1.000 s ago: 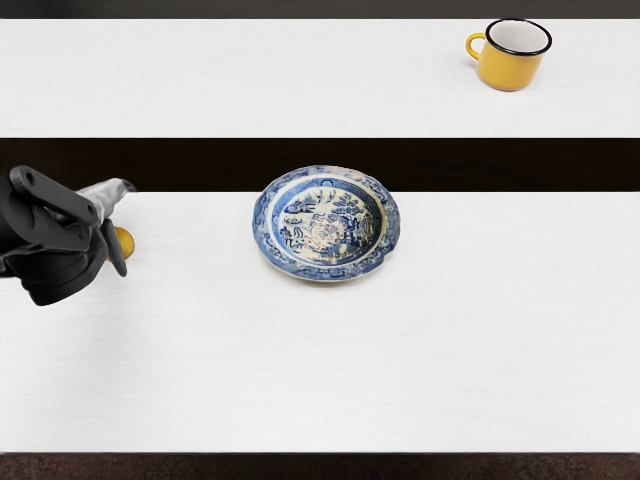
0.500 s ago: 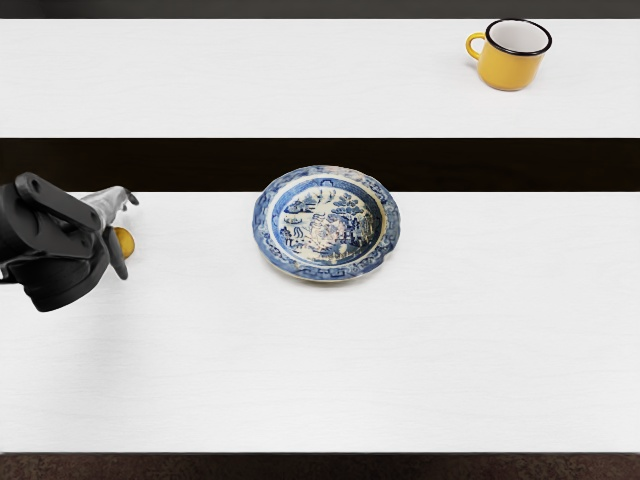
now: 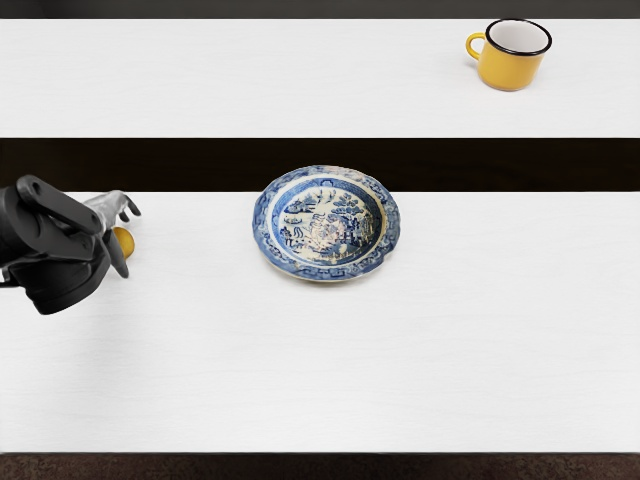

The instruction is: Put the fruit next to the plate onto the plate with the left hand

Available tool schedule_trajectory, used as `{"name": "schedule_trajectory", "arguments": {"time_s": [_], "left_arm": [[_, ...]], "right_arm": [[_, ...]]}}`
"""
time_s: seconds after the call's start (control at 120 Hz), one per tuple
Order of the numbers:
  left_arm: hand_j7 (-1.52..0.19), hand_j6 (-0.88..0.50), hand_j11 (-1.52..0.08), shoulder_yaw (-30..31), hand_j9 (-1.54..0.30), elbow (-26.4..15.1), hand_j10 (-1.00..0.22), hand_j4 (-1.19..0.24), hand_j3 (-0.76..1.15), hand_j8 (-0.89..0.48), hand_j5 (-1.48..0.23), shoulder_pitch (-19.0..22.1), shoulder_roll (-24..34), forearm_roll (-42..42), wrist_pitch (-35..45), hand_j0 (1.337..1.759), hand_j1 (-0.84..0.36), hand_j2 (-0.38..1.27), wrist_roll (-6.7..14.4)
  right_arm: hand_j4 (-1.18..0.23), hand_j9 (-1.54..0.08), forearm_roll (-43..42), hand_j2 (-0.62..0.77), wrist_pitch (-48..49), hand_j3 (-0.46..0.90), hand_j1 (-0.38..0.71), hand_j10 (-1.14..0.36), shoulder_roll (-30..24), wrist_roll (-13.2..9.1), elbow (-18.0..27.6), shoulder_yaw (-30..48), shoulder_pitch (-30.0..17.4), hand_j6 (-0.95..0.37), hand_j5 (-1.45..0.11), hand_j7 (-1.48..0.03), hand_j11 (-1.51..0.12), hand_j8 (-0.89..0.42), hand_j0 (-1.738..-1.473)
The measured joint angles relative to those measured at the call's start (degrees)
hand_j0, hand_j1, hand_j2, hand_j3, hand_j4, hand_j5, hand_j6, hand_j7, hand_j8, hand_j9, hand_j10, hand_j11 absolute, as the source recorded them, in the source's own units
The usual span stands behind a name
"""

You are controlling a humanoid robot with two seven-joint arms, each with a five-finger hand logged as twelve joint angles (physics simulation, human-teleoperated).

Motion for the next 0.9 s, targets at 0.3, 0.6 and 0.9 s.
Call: {"name": "schedule_trajectory", "arguments": {"time_s": [0.3,0.6,0.9], "left_arm": [[-0.45,-0.35,-0.45,0.0,-0.45,0.0,-0.35,-0.35,0.00,-0.35,-0.45,0.0,0.1,0.0,0.0,1.658,-0.07,0.07,0.0],[-0.49,-0.38,-0.49,0.2,-0.49,0.0,-0.38,-0.38,0.00,-0.38,-0.49,0.0,0.1,-0.2,0.0,1.658,-0.11,0.08,0.0],[-0.51,-0.39,-0.51,0.6,-0.51,0.0,-0.39,-0.39,0.00,-0.39,-0.51,0.0,0.1,-0.5,0.0,1.658,-0.12,0.08,0.0]], "right_arm": [[0.00,0.00,0.0,0.00,0.0,0.00,-0.35,0.00,0.0,0.0,0.0,0.0,0.0,0.00,0.00,0.00,0.00,0.00,-1.658],[0.00,0.00,0.0,0.00,0.0,0.00,-0.35,0.00,0.0,0.0,0.0,0.0,0.0,0.00,0.00,0.00,0.00,0.00,-1.658],[0.00,0.00,0.0,0.00,0.0,0.00,-0.35,0.00,0.0,0.0,0.0,0.0,0.0,0.00,0.00,0.00,0.00,0.00,-1.658]]}}
